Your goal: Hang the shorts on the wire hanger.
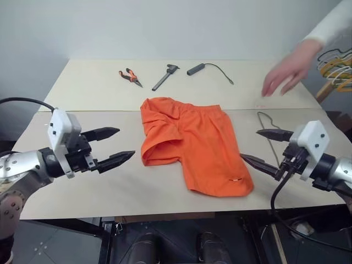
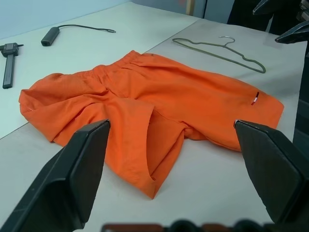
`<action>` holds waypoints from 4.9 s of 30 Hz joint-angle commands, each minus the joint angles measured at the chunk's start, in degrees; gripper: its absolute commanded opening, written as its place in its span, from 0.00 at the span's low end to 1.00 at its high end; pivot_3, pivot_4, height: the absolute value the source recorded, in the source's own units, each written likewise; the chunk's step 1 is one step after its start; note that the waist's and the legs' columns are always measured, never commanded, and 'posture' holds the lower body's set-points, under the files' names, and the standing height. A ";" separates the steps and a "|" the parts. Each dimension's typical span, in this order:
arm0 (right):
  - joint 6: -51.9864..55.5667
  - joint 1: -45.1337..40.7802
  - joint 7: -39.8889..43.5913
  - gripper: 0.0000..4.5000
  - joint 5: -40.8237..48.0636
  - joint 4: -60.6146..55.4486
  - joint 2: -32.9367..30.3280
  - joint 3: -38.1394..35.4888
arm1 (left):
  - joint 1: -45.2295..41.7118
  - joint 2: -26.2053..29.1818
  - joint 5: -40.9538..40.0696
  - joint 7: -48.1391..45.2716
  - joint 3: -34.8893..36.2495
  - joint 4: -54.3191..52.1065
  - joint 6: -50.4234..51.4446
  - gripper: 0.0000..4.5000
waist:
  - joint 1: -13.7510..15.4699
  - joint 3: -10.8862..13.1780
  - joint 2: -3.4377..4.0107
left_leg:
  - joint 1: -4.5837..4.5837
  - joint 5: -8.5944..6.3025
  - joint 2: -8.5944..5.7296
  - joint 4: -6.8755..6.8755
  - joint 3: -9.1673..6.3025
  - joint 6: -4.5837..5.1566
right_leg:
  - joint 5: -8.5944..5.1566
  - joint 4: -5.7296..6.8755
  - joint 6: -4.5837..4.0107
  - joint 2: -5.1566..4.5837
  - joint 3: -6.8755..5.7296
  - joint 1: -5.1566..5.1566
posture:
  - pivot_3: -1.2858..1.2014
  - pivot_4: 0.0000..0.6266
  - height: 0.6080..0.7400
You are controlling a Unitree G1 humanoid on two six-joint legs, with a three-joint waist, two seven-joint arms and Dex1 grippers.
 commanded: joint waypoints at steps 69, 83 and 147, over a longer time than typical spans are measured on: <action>7.72 -40.86 4.72 0.11 -46.94 23.27 35.91 58.99 | -8.36 0.69 9.71 -9.51 -5.47 8.80 -10.43 1.00 | -2.48 -0.66 -0.41 | 0.01 0.32 0.14 0.07 0.00 -0.64 | -0.09 0.84 -0.35 0.16 -0.19 -0.18 | 0.50 0.20 1.00; 18.09 -36.65 22.84 0.99 -23.04 0.48 14.82 40.93 | -13.72 -1.52 10.11 -11.16 -17.30 7.59 -5.90 1.00 | -2.96 -0.63 -0.38 | -0.17 0.18 0.14 0.11 -0.06 -0.43 | -0.11 0.68 -0.32 0.13 -0.30 -0.32 | 0.46 0.19 1.00; -52.50 -41.06 -26.91 0.79 -63.91 63.11 22.16 50.44 | -6.89 19.74 23.75 -20.80 -14.57 9.00 -5.35 0.00 | -3.83 -0.47 -0.32 | -0.45 0.40 0.11 0.08 0.37 -0.78 | -0.22 0.92 -0.25 0.16 0.09 -0.89 | 0.52 0.11 1.00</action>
